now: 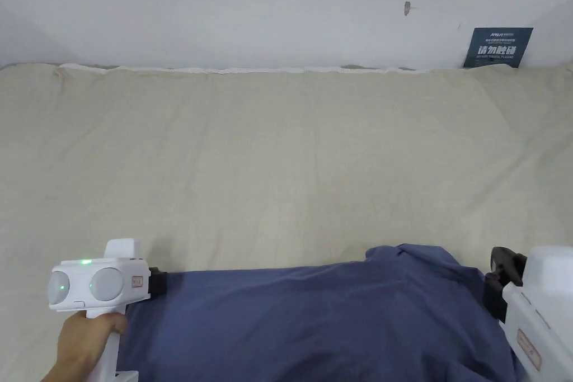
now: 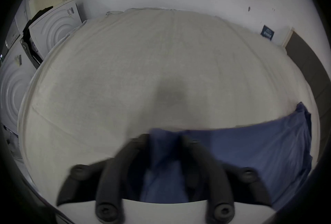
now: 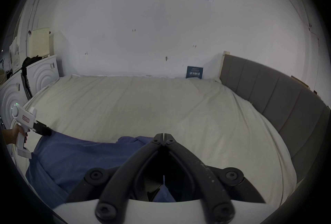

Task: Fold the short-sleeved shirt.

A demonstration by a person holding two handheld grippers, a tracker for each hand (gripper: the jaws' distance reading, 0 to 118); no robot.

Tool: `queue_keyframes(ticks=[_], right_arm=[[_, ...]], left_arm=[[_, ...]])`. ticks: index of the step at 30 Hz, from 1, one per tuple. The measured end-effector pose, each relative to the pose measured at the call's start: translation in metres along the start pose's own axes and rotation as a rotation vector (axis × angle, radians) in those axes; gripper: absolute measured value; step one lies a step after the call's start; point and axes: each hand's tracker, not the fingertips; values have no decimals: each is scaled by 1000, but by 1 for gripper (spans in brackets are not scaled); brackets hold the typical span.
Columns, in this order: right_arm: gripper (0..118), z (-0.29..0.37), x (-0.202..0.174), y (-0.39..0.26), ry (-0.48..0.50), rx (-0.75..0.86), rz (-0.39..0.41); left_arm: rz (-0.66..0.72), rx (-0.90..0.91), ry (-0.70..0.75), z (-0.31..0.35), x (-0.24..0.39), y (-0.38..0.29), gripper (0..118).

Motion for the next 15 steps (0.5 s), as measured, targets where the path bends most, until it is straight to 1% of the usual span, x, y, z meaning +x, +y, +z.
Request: queue_keyframes(ticks=[1, 2, 3, 4, 5, 6, 7, 8, 9, 10, 11, 12, 13, 14, 15], right_arm=[[2, -10, 2, 0, 12, -23, 10], [4, -22, 5, 0, 25, -59, 21], [6, -35, 8, 1, 28, -88, 19], [10, -48, 10, 3, 37, -110, 34], [23, -62, 13, 4, 46, -141, 32], [44, -76, 16, 5, 51, -169, 35], [69, -90, 19, 4, 62, -197, 44], [100, -107, 21, 1, 65, -225, 39], [116, -123, 22, -1, 61, -256, 65], [118, -138, 23, -5, 60, -320, 95], [117, -149, 24, -10, 60, -349, 97], [114, -160, 25, -15, 60, -374, 103], [106, -169, 27, -20, 62, -404, 108], [94, -179, 29, -26, 52, -434, 107], [74, -185, 30, -29, 36, -460, 106]], left_arm=[[-9, -3, -24, 1, 4, 0, 12], [-25, -2, -10, 4, 10, -4, 6], [-59, 6, 0, 6, 14, -4, 5], [-73, 13, 2, 10, 16, -4, 4], [-76, 47, -14, 18, 17, -4, 4], [-74, 81, -30, 29, 19, -5, 4], [-69, 107, -41, 38, 20, -5, 4], [-63, 133, -59, 48, 20, -5, 4], [-60, 147, -72, 56, 20, -4, 4], [-61, 162, -83, 66, 21, -5, 4], [-69, 172, -91, 74, 21, -5, 4], [-74, 183, -94, 81, 20, -5, 4], [-77, 191, -96, 86, 20, -5, 4], [-80, 193, -100, 88, 20, -4, 4], [-79, 196, -103, 91, 19, -5, 4]])
